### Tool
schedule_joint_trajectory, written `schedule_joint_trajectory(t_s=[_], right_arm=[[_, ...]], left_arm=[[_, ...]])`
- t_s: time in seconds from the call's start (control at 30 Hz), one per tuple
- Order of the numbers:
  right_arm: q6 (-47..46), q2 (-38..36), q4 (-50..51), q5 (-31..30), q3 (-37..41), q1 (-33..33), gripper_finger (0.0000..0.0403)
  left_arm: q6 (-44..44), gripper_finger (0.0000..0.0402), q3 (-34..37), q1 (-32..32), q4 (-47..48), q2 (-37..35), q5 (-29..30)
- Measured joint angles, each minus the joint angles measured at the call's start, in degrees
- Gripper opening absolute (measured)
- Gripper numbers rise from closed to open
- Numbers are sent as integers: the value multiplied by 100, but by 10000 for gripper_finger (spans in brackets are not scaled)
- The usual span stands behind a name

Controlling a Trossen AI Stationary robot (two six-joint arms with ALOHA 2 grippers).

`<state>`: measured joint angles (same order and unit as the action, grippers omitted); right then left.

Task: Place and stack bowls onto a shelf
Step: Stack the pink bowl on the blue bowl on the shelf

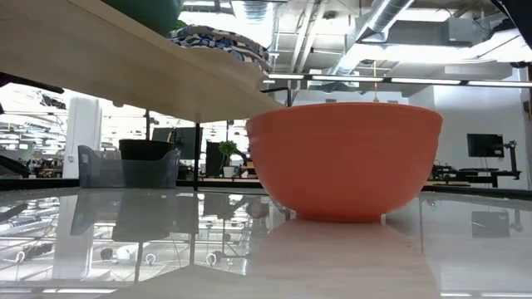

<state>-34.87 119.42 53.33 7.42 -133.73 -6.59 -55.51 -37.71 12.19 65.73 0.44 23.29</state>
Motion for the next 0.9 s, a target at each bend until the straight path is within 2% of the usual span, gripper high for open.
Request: schedule_joint_trajectory(t_s=[0.3, 0.57, 0.67, 0.77, 0.9], right_arm=[[258, 0, -33, 3, 0, 65, 96], [329, -65, -715, 48, -2, 193, 117], [486, -74, -898, 201, -2, 190, 107], [636, -40, -976, 508, -4, 186, 82], [651, 102, -834, 597, 3, 186, 53]], left_arm=[[-27, 242, 0, 0, 2, 0, 2], [-44, 242, 0, 0, 4, 0, 2], [-65, 242, 0, 2, 4, 0, 2], [-72, 242, 0, 2, 7, 0, 2], [-76, 242, 0, 2, 7, 0, 4]])
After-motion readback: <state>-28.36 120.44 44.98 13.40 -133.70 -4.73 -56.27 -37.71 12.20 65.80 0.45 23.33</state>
